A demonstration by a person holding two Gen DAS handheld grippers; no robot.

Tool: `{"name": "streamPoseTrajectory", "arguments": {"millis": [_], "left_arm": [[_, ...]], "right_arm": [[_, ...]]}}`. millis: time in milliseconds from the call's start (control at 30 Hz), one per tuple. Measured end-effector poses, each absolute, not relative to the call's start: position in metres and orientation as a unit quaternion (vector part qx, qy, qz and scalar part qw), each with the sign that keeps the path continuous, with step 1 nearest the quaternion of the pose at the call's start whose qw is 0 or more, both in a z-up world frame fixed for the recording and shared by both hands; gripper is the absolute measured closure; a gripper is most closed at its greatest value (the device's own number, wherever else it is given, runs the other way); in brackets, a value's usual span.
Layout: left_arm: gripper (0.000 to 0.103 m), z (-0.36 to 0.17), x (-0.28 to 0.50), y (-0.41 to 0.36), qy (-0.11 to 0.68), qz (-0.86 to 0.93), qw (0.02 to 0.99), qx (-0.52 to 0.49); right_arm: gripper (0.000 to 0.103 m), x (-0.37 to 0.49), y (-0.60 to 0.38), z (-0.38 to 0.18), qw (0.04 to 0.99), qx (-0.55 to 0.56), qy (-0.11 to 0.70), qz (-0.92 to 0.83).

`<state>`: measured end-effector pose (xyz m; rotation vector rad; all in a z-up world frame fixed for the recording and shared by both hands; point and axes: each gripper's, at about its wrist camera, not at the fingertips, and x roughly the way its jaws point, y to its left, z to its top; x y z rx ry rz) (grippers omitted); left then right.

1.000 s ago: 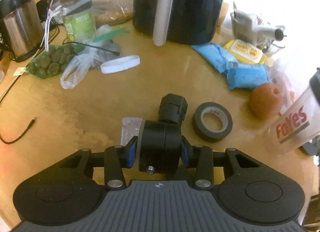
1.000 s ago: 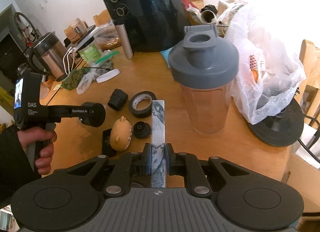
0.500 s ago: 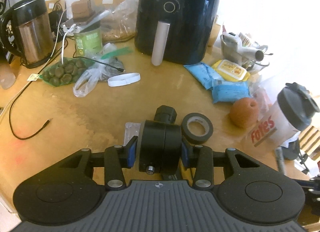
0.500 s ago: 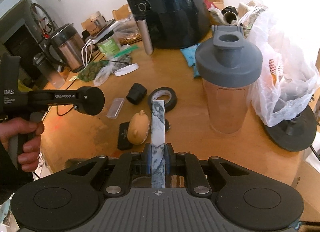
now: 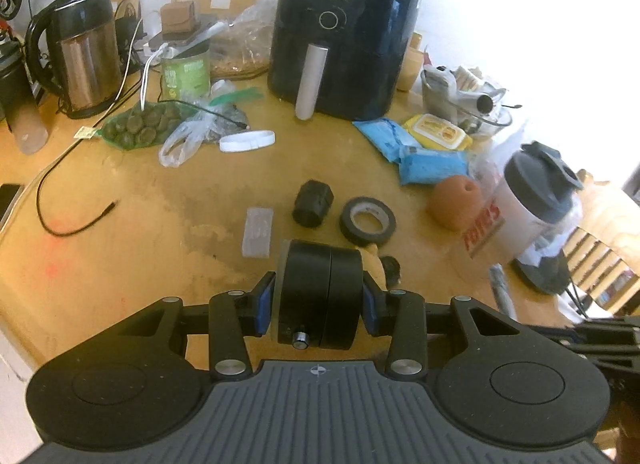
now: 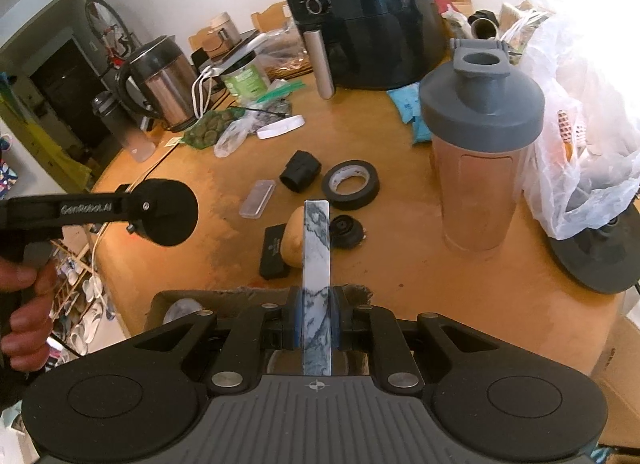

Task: Organize rigid objects
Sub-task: 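Carry the black cylinder into the box with the left gripper while the right carries the strip over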

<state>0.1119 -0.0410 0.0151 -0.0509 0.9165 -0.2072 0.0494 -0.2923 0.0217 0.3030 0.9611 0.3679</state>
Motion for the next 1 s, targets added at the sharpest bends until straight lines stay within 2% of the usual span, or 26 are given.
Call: {"name": "streamPoseTrajectory", "arguments": {"millis": [600, 1000], "left_arm": [[0.062, -0.01, 0.036, -0.033, 0.488, -0.062, 0.868, -0.061], [0.061, -0.04, 0.024, -0.028, 0.518, -0.014, 0.852, -0.072]], "right_arm": [[0.086, 0.03, -0.286, 0.019, 0.85, 0.133, 0.462, 0.215], [0.086, 0.022, -0.283, 0.016, 0.845, 0.112, 0.473, 0.221]]}}
